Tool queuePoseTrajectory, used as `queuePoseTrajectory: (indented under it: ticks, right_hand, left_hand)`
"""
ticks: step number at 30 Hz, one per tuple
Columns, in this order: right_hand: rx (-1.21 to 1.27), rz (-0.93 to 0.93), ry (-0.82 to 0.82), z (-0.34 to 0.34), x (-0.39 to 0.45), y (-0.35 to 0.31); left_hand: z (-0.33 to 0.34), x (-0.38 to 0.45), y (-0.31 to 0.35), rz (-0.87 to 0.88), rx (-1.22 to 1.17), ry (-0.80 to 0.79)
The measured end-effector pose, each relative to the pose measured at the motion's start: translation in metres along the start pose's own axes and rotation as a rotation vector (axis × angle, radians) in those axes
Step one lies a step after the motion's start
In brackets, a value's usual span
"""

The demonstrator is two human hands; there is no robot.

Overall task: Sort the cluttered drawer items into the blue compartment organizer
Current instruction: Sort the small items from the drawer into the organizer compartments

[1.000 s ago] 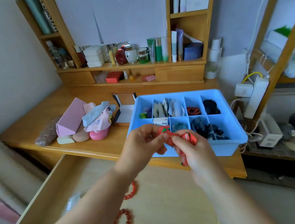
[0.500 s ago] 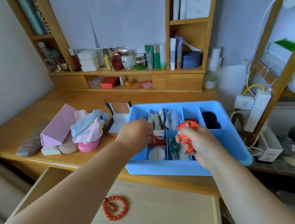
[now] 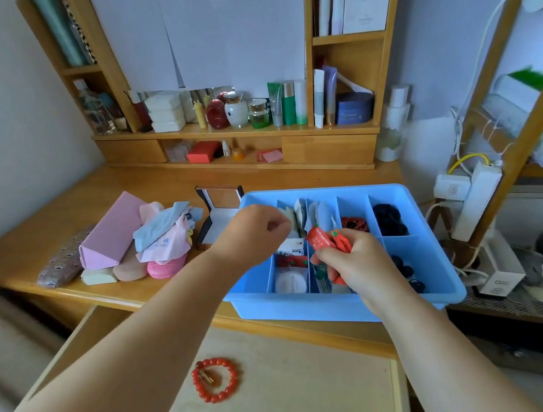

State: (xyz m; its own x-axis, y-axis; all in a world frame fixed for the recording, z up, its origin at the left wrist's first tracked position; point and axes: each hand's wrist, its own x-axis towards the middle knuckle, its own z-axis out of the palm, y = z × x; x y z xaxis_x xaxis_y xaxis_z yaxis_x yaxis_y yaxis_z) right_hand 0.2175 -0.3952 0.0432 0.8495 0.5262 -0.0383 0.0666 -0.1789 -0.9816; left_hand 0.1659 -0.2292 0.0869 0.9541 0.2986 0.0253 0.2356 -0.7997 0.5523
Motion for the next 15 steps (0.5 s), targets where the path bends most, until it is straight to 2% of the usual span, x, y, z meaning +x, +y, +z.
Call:
queuePoseTrajectory:
  ticks: [2, 3, 7, 10, 12, 15]
  right_hand:
    - [-0.014, -0.013, -0.025, 0.001, 0.000, -0.001]
    - [0.000, -0.009, -0.028, 0.002, 0.000, -0.001]
    - [0.005, -0.022, -0.064, 0.002, 0.001, 0.000]
    - [0.086, -0.045, 0.009, 0.003, 0.000, 0.001]
    - [0.135, -0.050, 0.109, 0.002, 0.001, 0.002]
    - [0.124, -0.046, 0.159, 0.001, 0.002, 0.005]
  left_hand:
    - [-0.006, -0.011, 0.013, 0.017, -0.308, -0.081]
    - [-0.006, -0.015, 0.017, 0.051, -0.326, -0.118]
    - [-0.005, -0.013, 0.020, 0.123, -0.179, -0.096]
    - [-0.013, -0.007, 0.013, 0.132, -0.188, -0.016]
    - [-0.013, -0.001, 0.004, 0.122, -0.007, 0.053]
    - [0.004, 0.001, -0.008, 0.096, 0.290, -0.023]
